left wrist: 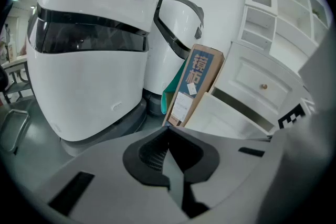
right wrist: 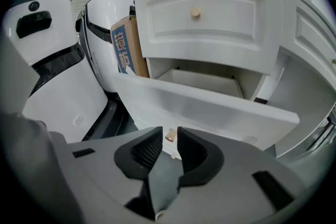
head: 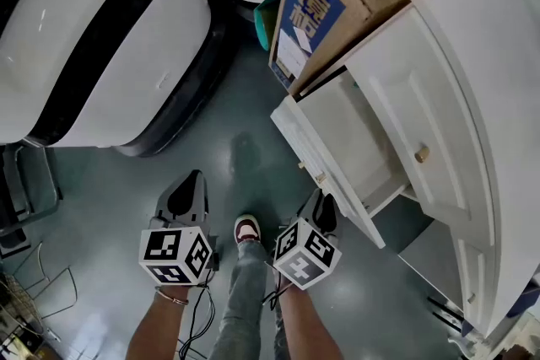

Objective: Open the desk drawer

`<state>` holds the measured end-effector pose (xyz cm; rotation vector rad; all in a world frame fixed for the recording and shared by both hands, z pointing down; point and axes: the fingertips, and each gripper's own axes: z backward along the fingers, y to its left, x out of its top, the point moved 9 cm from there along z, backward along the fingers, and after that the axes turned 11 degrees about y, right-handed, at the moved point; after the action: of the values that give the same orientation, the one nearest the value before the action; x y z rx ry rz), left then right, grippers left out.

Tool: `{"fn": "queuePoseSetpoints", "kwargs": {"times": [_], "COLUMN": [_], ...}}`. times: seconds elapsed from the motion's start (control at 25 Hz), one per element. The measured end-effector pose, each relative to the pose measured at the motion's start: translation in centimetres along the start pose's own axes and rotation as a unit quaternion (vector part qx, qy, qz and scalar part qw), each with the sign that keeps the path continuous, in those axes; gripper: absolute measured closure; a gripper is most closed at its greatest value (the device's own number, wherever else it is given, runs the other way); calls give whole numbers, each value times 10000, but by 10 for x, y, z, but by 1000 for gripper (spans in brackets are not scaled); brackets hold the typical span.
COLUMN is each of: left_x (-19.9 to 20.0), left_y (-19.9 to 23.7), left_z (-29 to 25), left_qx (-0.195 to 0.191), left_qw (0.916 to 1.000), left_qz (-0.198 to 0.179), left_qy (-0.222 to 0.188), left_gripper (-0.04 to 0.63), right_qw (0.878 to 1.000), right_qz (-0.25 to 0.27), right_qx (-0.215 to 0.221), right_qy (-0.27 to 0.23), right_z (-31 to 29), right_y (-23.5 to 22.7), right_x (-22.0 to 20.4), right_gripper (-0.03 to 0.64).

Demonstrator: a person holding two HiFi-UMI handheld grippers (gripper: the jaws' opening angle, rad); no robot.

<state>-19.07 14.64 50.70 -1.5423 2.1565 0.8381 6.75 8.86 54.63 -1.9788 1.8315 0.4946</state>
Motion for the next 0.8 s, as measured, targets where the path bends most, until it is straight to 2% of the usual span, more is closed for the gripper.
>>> {"fn": "queuePoseSetpoints", "kwargs": {"times": [0.32,0.48,0.8], "left_x": [15,31,57], "left_y": [-43,-62,-89], "left_z": [11,17,22], "left_qx": [-263,-388,-603], "left_qw": [9993,9984,9956], "left_qz": [-265,-406,-711], "left_qy": [56,7,15], "left_gripper": [578,578,578], "right_qw": [9998,9996,9984], "right_qz": [-124,-39,-214], "right_qx": [-50,-18,-85], "right_qy": [-130,-269,-518], "right_z": [34,53,73], "right_y": [-29,-33,-45], "right_x": [28,40,74], "right_gripper": [544,537,529]}}
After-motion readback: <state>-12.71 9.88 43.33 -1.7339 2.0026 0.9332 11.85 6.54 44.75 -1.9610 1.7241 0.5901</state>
